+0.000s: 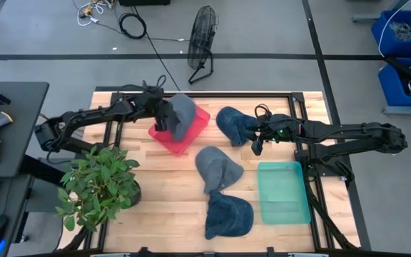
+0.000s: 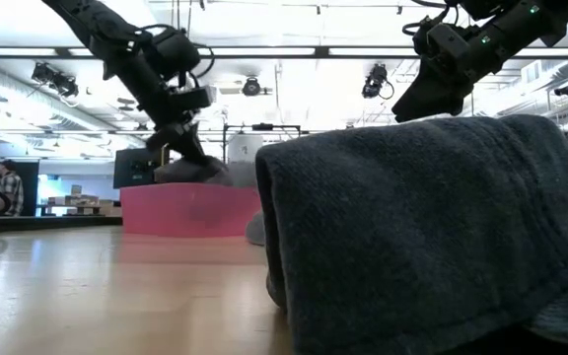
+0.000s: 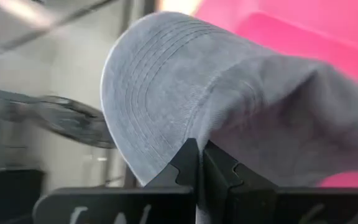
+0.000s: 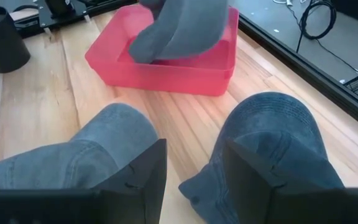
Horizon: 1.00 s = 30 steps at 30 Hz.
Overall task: Pick & Place hat
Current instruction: Put the left gray cap into the red bin
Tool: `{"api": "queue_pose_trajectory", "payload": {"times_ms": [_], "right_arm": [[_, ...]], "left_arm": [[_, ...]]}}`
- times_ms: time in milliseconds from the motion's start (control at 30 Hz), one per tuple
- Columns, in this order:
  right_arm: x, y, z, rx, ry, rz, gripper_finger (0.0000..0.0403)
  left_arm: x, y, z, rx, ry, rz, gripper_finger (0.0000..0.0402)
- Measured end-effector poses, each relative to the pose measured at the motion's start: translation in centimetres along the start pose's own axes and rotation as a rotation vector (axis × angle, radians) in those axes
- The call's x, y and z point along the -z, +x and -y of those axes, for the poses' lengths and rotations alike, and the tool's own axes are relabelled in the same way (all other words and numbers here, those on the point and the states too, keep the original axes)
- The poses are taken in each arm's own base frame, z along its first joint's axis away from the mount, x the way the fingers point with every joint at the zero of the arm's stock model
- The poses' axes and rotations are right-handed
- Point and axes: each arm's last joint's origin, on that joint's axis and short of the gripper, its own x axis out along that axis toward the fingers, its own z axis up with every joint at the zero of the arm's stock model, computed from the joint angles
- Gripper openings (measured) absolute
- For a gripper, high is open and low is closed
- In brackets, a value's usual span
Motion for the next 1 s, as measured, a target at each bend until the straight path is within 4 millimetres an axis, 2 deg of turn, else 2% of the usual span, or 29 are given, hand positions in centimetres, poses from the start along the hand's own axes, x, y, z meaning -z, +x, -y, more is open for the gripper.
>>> {"api": "queue_pose_trajectory", "payload": {"times_ms": [167, 433, 800, 900, 1000], "right_arm": [[0.0, 0.0, 0.0, 0.000, 0.001, 0.001, 0.0160], [0.0, 0.0, 0.0, 0.000, 0.001, 0.000, 0.0160], [0.0, 0.0, 0.0, 0.000, 0.001, 0.000, 0.0160], [0.0, 0.0, 0.0, 0.000, 0.001, 0.000, 0.0160], [0.0, 0.0, 0.0, 0.000, 0.001, 0.000, 0.0160]], "left_arm": [[0.4, 1.2, 1.1, 0.145, -0.019, -0.006, 0.0011], [-1.2, 1.8, 1.0, 0.080, -0.023, 0.118, 0.0012], [-1.1, 1.8, 1.0, 0.091, -0.166, 0.106, 0.0012], [-1.1, 1.8, 1.0, 0.092, -0.190, 0.105, 0.0024], [-1.1, 1.8, 1.0, 0.092, -0.193, 0.105, 0.0055]]}}
